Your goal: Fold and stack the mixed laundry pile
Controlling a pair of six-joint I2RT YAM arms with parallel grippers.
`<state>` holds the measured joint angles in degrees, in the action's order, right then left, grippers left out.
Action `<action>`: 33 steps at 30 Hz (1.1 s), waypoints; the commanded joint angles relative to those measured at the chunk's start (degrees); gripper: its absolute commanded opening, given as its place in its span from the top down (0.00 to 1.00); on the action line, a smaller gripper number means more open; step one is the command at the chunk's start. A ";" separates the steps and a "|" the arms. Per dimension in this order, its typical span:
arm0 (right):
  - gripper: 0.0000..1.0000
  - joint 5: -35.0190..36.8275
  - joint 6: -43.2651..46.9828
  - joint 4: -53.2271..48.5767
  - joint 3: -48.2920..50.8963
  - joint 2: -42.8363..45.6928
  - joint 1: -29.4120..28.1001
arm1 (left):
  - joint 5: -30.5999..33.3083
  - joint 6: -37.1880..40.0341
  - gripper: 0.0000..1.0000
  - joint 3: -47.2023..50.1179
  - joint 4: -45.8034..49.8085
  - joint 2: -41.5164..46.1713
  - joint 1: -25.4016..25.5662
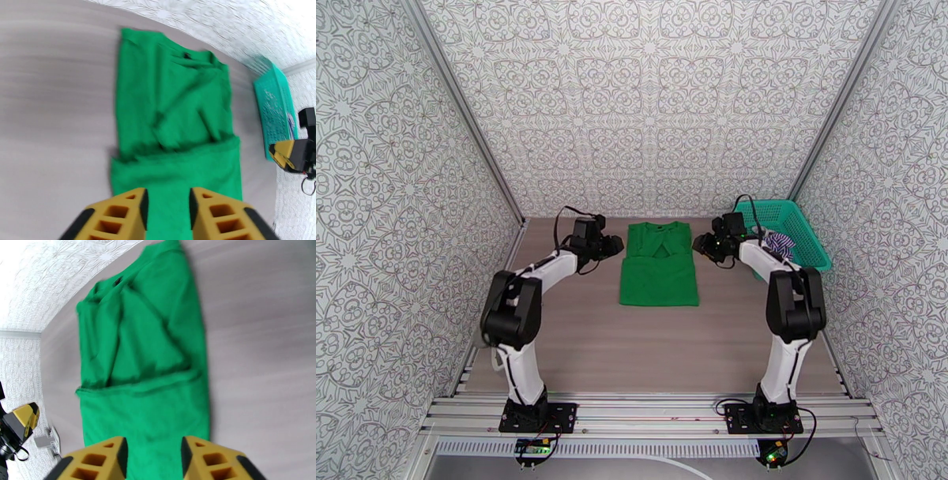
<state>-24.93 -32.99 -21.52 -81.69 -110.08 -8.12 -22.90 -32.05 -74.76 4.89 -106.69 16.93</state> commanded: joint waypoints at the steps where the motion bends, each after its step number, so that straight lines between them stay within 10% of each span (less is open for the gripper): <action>1: 0.67 -0.01 -0.20 3.57 3.39 -0.62 -2.44 | -2.92 3.14 0.76 2.73 1.51 -0.73 2.84; 7: 0.83 1.72 -0.20 3.66 -1.84 -8.99 -2.60 | -7.79 0.58 0.79 0.25 -8.91 -9.99 2.16; 17: 0.83 7.35 -0.22 -1.49 -8.78 -15.87 -1.28 | -8.60 0.24 0.80 -11.47 -5.84 -23.58 0.57; 33: 0.66 2.97 1.70 -6.44 15.76 13.84 -0.82 | -6.39 2.03 0.48 14.23 4.77 11.71 -1.13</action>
<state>-18.96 -31.48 -26.06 -72.60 -97.21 -9.30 -28.80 -28.84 -67.22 6.96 -96.38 16.95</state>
